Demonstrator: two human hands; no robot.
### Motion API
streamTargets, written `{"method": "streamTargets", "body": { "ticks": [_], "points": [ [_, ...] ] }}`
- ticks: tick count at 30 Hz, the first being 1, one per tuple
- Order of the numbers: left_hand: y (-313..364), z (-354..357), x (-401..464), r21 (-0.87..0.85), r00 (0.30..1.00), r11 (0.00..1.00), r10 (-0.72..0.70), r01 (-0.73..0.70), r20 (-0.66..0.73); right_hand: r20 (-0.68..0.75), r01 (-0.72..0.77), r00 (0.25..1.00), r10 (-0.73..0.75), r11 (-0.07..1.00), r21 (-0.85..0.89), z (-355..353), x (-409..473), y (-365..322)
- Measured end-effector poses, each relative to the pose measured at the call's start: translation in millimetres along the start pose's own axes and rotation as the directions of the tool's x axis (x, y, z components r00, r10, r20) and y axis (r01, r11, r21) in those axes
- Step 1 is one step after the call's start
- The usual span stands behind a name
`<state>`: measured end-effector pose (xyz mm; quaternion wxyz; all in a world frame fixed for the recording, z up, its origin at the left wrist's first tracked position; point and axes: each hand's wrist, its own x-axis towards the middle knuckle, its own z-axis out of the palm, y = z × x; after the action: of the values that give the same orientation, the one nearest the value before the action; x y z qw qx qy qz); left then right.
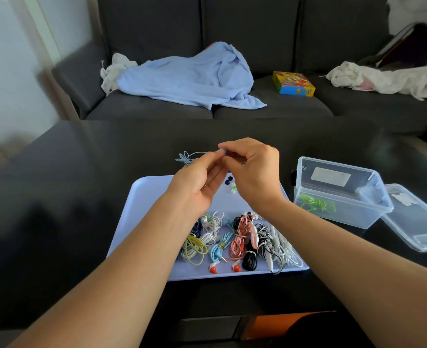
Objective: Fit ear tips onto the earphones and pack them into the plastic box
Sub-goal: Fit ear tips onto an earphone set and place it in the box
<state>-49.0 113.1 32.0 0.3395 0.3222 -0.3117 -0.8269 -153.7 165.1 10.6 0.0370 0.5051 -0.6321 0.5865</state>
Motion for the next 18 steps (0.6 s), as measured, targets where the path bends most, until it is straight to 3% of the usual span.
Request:
{"method": "streamTargets", "body": {
  "ticks": [7, 13, 18],
  "points": [
    [-1.7, 4.7, -4.7, -0.064, 1.000, 0.998, -0.018, 0.018, 0.003, -0.007, -0.115, 0.993, 0.116, 0.990, 0.085, -2.3, -1.5, -2.2],
    [-2.5, 5.1, -4.2, -0.063, 1.000, 0.998, -0.019, 0.019, -0.005, -0.027, -0.059, 0.998, 0.060, 0.996, 0.061, -2.2, -1.4, -1.9],
    [-1.3, -3.0, 0.5, -0.015, 0.999, 1.000, -0.027, 0.027, -0.026, 0.040, -0.064, 0.997, 0.063, 0.997, 0.031, -0.2, -1.8, 2.6]
  ]
}}
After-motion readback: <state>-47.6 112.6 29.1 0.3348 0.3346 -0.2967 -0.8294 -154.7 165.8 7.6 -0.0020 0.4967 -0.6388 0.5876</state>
